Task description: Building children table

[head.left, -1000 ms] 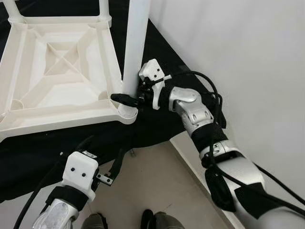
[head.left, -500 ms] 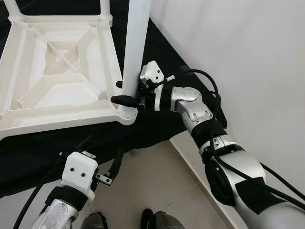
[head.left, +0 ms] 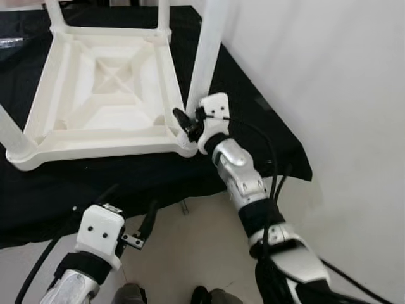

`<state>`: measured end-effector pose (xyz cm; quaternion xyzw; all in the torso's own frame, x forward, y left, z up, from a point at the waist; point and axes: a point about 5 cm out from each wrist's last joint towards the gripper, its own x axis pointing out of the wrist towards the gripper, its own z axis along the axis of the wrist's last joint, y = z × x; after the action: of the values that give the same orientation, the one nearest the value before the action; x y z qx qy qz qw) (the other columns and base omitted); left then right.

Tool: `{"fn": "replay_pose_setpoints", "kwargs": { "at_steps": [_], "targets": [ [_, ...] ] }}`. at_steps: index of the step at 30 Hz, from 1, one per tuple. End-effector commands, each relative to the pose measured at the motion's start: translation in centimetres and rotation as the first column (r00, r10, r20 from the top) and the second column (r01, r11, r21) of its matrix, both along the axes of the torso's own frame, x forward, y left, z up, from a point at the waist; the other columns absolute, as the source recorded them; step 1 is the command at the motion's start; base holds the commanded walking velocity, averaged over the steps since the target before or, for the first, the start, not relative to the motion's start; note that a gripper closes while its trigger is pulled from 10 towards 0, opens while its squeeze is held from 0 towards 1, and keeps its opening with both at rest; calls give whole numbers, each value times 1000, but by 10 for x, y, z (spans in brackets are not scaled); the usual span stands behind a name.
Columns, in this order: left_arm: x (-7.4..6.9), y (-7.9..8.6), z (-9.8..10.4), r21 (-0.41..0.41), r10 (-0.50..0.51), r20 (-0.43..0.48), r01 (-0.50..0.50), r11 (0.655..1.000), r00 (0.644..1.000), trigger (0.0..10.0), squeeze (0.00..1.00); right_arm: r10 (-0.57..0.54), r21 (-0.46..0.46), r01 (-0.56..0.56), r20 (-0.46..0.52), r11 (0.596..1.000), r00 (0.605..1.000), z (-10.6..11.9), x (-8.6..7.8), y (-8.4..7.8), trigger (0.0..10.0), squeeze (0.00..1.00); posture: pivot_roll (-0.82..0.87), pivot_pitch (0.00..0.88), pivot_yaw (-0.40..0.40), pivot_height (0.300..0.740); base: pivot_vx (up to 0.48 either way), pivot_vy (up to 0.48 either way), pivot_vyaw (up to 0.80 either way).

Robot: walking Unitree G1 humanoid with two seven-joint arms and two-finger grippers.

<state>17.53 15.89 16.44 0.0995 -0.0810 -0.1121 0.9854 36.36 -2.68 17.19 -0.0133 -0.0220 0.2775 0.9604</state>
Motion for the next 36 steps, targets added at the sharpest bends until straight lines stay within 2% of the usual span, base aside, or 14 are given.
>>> {"fn": "replay_pose_setpoints", "kwargs": {
  "at_steps": [1,3,4,5,6,9,11,12,14,15,20,25,28,36],
  "targets": [
    [-1,-1,-3,5,-8,-12,8,1000,1000,10000,0,64,40,-62,-43,997,997,-11,-10,15,10000,1000,236,194,-159,740,0,0,0],
    [0,-1,-2,6,-9,-11,9,1000,1000,10000,0,82,65,-80,-24,995,996,-6,-9,17,10000,1000,236,194,-159,740,0,0,0],
    [1,-1,-2,7,-7,-7,7,1000,1000,10000,0,104,111,-105,13,988,994,3,-9,17,10000,753,236,193,-159,740,0,0,0],
    [1,-1,-2,7,-7,-7,7,1000,1000,10000,0,104,111,-105,13,988,994,3,-9,17,10000,753,236,193,-159,740,0,0,0],
    [1,1,-1,10,-2,-5,2,1000,1000,10000,0,124,154,-128,39,980,992,9,-10,13,10000,0,231,191,-152,740,0,0,0],
    [2,3,-1,11,3,-4,-3,1000,1000,10000,0,168,184,-177,64,967,984,12,-15,8,10000,0,225,190,-147,740,0,0,0],
    [3,8,-2,11,24,-9,-24,1000,1000,10000,0,173,183,-190,107,964,979,8,-25,-16,10000,0,206,191,-134,740,0,0,0],
    [3,8,-2,11,24,-9,-24,1000,1000,10000,0,173,183,-190,107,964,979,8,-25,-16,10000,0,206,191,-134,740,0,0,0],
    [6,15,-4,7,64,-18,-64,998,998,10000,0,156,176,-174,113,969,981,-1,-35,-45,10000,0,198,192,-128,740,0,0,0],
    [6,15,-4,7,64,-18,-64,998,998,10000,0,156,176,-174,113,969,981,-1,-35,-45,10000,0,198,192,-128,740,0,0,0],
    [14,31,-14,-1,149,-45,-149,989,988,10000,0,144,151,-161,119,975,982,-14,-61,-87,10000,0,152,191,-93,740,0,0,0],
    [20,35,-25,-17,203,-72,-204,979,977,10000,0,-14,130,1,95,991,995,-25,-70,-111,10000,0,140,190,-87,740,0,0,0],
    [20,30,-37,-20,222,-117,-226,974,968,10000,0,-217,59,213,60,975,974,-46,-82,-137,10000,0,132,188,-81,740,0,0,0],
    [17,6,-49,-19,157,-141,-161,987,977,10000,0,-351,-56,349,-34,935,936,-85,-119,-144,10000,0,121,198,-55,740,0,0,0]
  ]
}}
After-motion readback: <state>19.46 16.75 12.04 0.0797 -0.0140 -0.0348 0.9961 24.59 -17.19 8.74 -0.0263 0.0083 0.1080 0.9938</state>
